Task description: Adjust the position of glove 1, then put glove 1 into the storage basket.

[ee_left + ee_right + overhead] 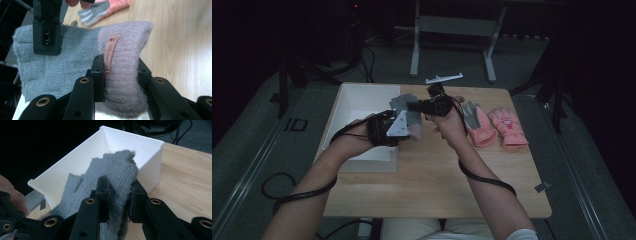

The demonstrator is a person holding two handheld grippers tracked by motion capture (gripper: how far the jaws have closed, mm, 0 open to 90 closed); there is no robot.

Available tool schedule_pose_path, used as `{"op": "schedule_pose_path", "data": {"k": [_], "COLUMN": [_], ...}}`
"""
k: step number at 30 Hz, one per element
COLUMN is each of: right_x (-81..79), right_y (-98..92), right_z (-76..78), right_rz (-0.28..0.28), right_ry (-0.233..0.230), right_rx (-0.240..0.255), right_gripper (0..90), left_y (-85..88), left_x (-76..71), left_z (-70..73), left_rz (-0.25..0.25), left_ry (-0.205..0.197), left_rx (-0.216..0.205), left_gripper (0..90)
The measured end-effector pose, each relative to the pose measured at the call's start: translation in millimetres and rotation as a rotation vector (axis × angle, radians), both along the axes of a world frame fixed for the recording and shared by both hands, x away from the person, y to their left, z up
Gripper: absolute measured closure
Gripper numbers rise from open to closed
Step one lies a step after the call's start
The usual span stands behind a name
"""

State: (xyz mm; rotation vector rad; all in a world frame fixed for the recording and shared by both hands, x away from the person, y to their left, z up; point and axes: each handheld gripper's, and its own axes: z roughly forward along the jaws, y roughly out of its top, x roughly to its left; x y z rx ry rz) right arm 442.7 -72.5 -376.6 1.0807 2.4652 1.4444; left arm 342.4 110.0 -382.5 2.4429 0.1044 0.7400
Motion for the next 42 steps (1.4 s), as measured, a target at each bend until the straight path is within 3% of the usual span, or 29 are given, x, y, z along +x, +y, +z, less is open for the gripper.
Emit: {"op": "schedule_pose_path", "data": {"k": [6,15,22,26,30,35,42], "right_x": [2.1,5.3,15.2,21.8,27.3,34.5,42.5], "right_y": [28.0,58.7,79.5,93.0,103.5,113.2,122.9], "right_z": [-1.3,-1.7,-10.2,-18.6,-31.3,-50.4,-64.6], "right_rz": [0.026,0.059,0.063,0.052,0.044,0.038,0.007], "right_ry": [0.007,0.02,0.044,0.056,0.064,0.104,0.113], "right_rx": [-0.004,0.002,0.0,0.0,-0.035,-0.076,-0.174], "right_gripper": [74.3,74.3,74.3,74.3,74.3,74.2,74.1], "left_y": [21.2,47.0,67.6,79.9,84.2,89.1,79.0], "left_x": [-3.2,-6.7,1.5,10.2,16.8,24.1,39.3], "left_z": [3.0,1.4,-10.8,-21.8,-35.0,-50.7,-70.0], "left_rz": [0.037,0.074,0.07,0.078,0.082,0.058,0.051], "left_ry": [0.013,0.008,-0.01,0.012,0.035,0.061,0.091], "left_rx": [0.024,0.018,0.046,0.041,0.055,0.106,0.139], "left_gripper": [68.7,68.6,68.6,68.4,68.4,68.4,68.4]}}
